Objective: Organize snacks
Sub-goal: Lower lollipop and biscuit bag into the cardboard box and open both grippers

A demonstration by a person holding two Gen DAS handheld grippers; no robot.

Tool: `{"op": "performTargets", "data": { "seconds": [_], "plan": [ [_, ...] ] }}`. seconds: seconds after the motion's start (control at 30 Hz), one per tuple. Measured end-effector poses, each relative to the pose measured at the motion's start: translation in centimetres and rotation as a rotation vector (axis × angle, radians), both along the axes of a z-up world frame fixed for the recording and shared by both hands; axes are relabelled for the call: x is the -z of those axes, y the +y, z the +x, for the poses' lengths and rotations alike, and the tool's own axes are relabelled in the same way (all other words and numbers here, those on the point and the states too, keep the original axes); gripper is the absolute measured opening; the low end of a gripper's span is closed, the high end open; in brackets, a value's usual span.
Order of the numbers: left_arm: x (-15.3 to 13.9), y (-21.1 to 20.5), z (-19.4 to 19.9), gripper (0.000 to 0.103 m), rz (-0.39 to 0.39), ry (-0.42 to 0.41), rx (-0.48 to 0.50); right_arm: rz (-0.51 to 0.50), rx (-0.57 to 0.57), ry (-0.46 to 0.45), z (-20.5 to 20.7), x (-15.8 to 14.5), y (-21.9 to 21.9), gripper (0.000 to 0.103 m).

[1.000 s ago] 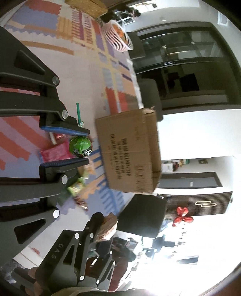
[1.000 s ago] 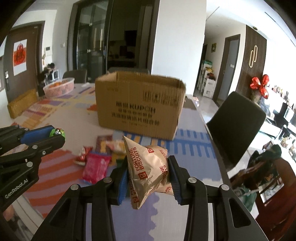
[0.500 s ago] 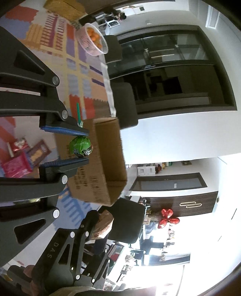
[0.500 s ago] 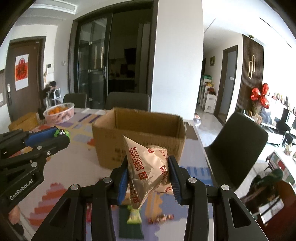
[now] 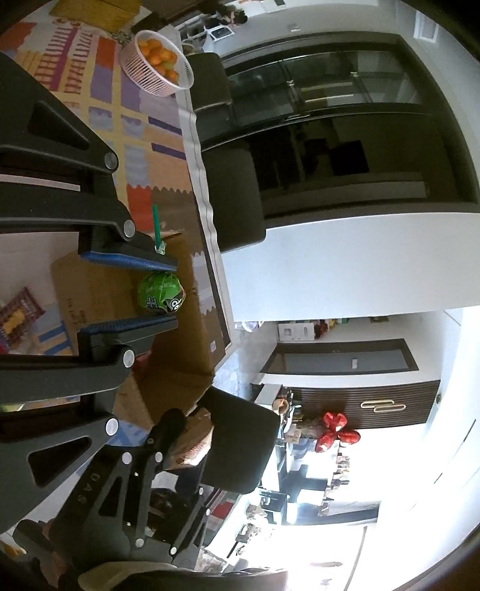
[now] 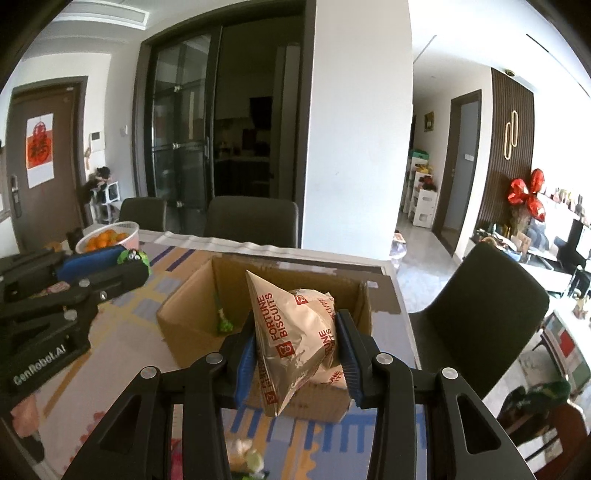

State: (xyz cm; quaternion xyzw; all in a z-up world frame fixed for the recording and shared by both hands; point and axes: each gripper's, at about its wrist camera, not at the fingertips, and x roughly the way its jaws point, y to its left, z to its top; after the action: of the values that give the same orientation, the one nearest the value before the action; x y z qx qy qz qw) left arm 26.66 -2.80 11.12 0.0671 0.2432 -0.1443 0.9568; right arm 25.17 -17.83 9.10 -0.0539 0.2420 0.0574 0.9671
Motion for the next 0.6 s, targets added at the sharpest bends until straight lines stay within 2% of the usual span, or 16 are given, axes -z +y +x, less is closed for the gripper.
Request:
{"op": "performTargets", "data": {
  "seconds": [0.33, 0.5, 0.6],
  "plan": [
    [1.9, -0.3, 7.0, 0.024, -0.010, 0.135, -0.043, 0.024, -0.002, 0.090, 6.0, 0.9, -0.1, 0.041],
    [3.5, -0.7, 9.0, 0.024, -0.023, 0.199, -0.048, 0.020, -0.005, 0.129, 7.7, 2.1, -0.1, 0.041],
    [4.3, -1.1, 9.7, 0.025, 0.006, 0.218, -0.067, 0.011, -0.003, 0.150, 8.7, 2.9, 0.1, 0.041]
  ]
}}
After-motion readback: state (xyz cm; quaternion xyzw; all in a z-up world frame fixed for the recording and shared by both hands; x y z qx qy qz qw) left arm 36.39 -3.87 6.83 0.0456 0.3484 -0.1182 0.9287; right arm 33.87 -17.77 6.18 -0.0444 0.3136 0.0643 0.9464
